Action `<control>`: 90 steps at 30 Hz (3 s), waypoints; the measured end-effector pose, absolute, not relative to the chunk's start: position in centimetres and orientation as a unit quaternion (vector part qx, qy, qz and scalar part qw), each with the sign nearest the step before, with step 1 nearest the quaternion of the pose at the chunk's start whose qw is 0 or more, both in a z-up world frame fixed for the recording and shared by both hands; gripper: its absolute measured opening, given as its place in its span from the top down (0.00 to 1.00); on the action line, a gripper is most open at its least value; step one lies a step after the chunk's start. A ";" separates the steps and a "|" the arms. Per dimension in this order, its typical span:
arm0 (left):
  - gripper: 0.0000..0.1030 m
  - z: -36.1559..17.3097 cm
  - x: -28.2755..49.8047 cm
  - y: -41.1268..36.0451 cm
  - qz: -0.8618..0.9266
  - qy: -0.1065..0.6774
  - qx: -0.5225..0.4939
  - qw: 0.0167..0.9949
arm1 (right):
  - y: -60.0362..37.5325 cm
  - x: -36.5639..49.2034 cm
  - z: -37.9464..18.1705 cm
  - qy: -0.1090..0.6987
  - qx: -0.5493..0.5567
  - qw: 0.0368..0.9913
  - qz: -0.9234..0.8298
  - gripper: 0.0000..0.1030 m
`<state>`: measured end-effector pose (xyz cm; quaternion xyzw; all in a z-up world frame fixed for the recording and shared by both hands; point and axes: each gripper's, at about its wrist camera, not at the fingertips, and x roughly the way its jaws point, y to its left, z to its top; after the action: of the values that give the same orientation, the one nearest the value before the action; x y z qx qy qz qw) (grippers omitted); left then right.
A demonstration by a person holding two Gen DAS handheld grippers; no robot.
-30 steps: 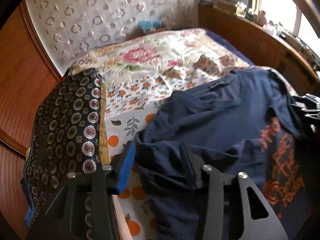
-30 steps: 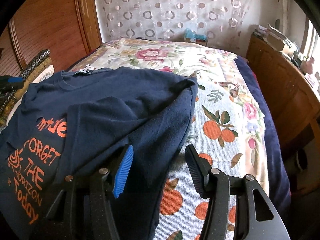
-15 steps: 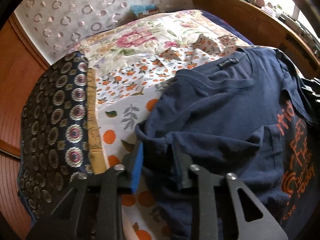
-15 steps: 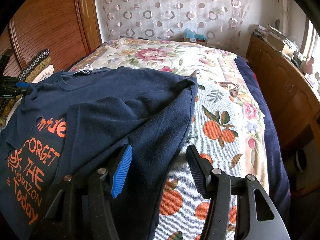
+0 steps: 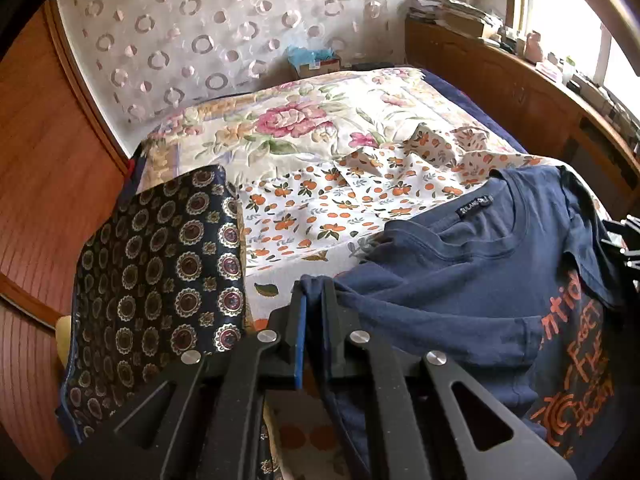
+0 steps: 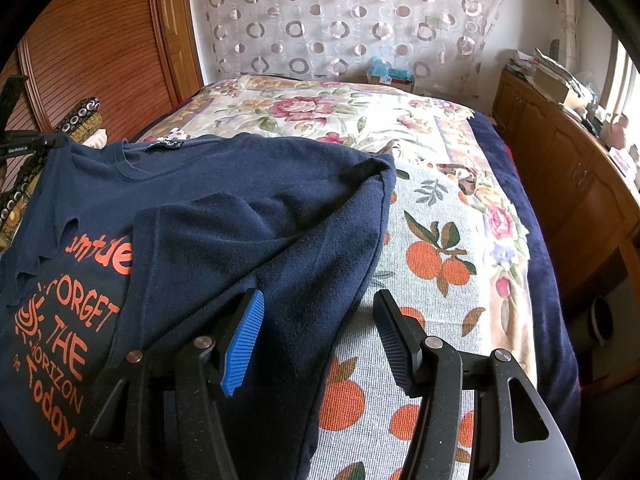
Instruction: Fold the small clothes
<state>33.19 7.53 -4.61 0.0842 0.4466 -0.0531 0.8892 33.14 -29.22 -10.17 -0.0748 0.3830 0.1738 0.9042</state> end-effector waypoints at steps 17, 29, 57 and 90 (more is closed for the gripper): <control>0.93 -3.6 31.2 7.3 -0.077 0.415 0.056 0.905 | -31.7 42.0 -9.4 0.404 -0.056 0.899 0.162 0.43; 0.93 -0.9 25.1 6.6 -0.110 0.371 0.039 0.921 | -28.8 38.2 -6.0 0.334 -0.080 0.912 0.224 0.96; 0.94 1.0 1.5 8.3 -0.114 0.294 -0.016 0.949 | -38.5 5.8 -5.0 0.240 -0.040 0.940 0.238 0.96; 0.28 -0.5 -2.0 9.5 -0.115 0.320 -0.040 0.940 | -37.0 4.4 -2.6 0.321 -0.096 0.917 0.215 0.54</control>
<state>-1.98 9.52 -0.48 -0.0403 0.3199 -0.1147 0.9396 4.43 -37.02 -2.59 -0.0956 0.3214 0.2147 0.9173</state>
